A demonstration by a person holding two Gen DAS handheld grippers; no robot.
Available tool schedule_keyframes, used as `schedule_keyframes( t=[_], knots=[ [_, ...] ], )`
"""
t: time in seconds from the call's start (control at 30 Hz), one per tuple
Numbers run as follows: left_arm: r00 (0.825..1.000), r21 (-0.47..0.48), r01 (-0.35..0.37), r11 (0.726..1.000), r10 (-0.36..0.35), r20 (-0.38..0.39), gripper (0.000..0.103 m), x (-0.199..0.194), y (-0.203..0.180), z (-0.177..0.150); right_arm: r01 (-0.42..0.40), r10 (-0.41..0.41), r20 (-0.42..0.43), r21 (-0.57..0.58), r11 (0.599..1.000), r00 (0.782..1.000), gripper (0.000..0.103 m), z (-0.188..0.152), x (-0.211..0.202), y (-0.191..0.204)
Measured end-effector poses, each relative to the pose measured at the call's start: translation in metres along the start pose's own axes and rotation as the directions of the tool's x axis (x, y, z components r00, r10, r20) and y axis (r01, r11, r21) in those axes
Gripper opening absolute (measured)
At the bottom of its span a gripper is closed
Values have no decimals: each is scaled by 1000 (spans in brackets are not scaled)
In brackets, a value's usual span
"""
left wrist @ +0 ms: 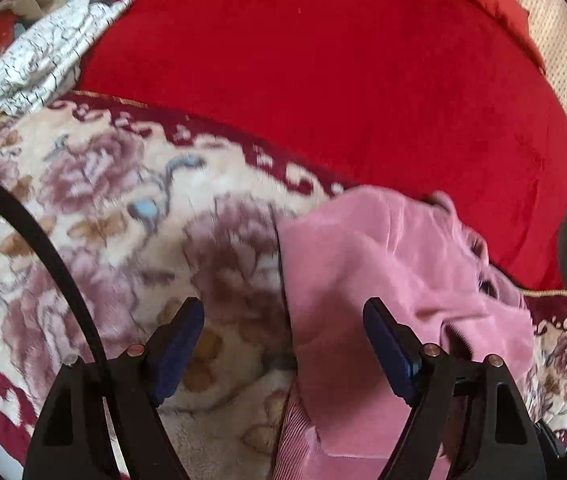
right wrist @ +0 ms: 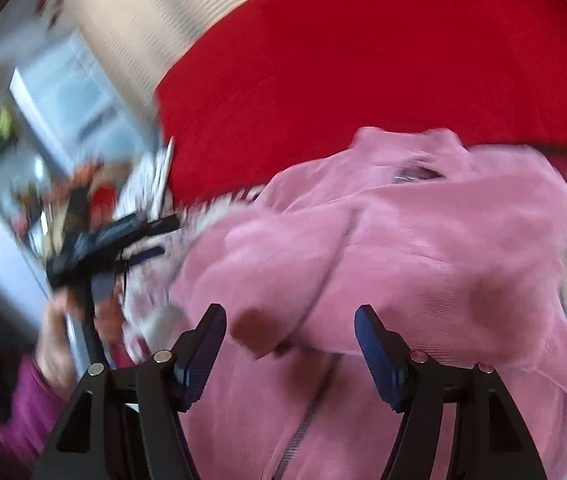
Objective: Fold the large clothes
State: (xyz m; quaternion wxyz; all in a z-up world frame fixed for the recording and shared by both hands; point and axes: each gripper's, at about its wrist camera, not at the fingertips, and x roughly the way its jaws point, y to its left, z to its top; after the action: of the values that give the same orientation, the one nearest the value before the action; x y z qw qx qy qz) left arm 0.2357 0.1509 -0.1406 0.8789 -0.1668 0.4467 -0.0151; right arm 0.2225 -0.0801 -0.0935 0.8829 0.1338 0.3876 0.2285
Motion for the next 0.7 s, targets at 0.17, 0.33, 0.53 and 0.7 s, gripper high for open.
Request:
schedule_keyframes(
  t=[0.17,0.33,0.53,0.7],
  knots=[
    [998,74,-53,996,51,29,82,-3,-12,-8,123,-143,-49,-294,948,988,71,-15,30,54],
    [996,120,-79,990,74,47,82,-2,-20,-11,284,-304,11,-391,875,953,71,-9,57,62],
    [994,144,-102,984,93,62,82,1,-22,-11,323,-317,114,-48,945,942,71,21,29,3],
    [993,148,-109,983,101,64,82,-1,-21,-10,247,-281,127,233,941,951,71,15,-2,-56]
  ],
)
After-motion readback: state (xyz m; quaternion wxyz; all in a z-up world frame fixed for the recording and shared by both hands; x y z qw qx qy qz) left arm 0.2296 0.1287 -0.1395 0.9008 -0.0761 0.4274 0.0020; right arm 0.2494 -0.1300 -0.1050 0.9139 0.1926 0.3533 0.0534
